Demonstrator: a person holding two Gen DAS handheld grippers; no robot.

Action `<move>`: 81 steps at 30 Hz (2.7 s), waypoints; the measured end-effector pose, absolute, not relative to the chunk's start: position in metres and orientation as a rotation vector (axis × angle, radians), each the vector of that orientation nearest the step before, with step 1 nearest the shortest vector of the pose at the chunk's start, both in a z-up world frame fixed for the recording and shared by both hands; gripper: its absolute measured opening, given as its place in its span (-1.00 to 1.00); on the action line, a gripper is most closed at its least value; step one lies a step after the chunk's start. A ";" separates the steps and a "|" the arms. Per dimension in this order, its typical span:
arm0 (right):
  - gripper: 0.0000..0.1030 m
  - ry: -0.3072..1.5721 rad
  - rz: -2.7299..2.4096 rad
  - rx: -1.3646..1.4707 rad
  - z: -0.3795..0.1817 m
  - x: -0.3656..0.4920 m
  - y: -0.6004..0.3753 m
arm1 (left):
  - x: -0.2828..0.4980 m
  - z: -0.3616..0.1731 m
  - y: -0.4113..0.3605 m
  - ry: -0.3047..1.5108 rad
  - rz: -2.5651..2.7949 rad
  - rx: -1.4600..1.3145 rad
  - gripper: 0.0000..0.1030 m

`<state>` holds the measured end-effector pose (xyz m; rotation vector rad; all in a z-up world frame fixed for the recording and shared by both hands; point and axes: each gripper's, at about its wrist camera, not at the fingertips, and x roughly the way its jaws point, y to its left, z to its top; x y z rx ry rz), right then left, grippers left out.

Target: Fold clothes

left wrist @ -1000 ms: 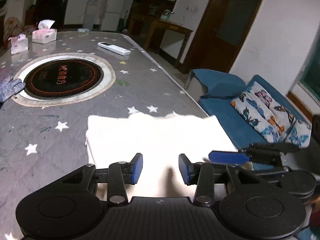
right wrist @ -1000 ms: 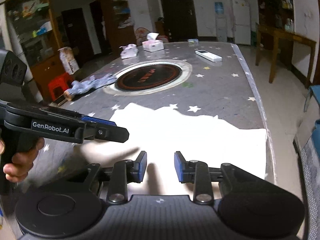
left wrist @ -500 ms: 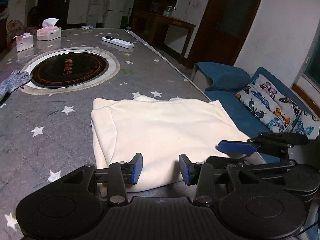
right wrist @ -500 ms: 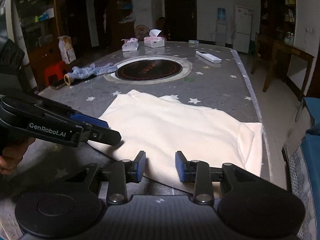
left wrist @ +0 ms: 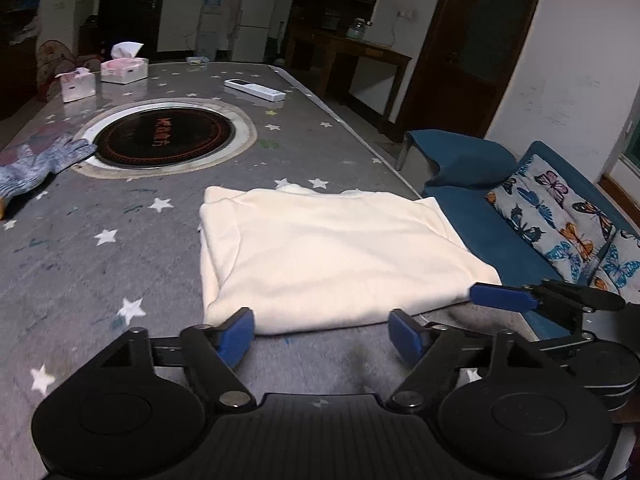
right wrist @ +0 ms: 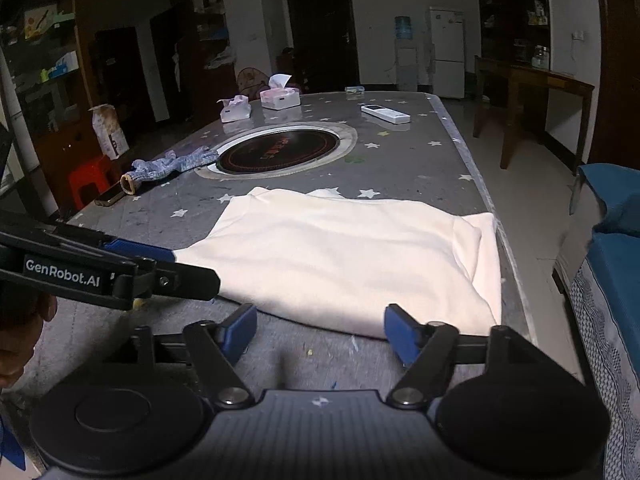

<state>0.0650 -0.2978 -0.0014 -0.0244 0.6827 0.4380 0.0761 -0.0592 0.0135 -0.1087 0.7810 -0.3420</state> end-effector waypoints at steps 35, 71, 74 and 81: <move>1.00 0.683 0.337 0.013 0.000 0.015 -0.288 | 0.015 0.016 -0.040 0.741 -0.207 -0.088 1.00; 1.00 0.657 0.312 -0.012 0.004 -0.022 -0.287 | -0.026 0.021 -0.043 0.718 -0.176 -0.051 1.00; 1.00 0.654 0.308 -0.013 0.004 -0.024 -0.288 | -0.027 0.021 -0.044 0.716 -0.177 -0.051 1.00; 1.00 0.653 0.301 -0.012 0.004 -0.027 -0.291 | -0.029 0.022 -0.046 0.716 -0.177 -0.043 1.00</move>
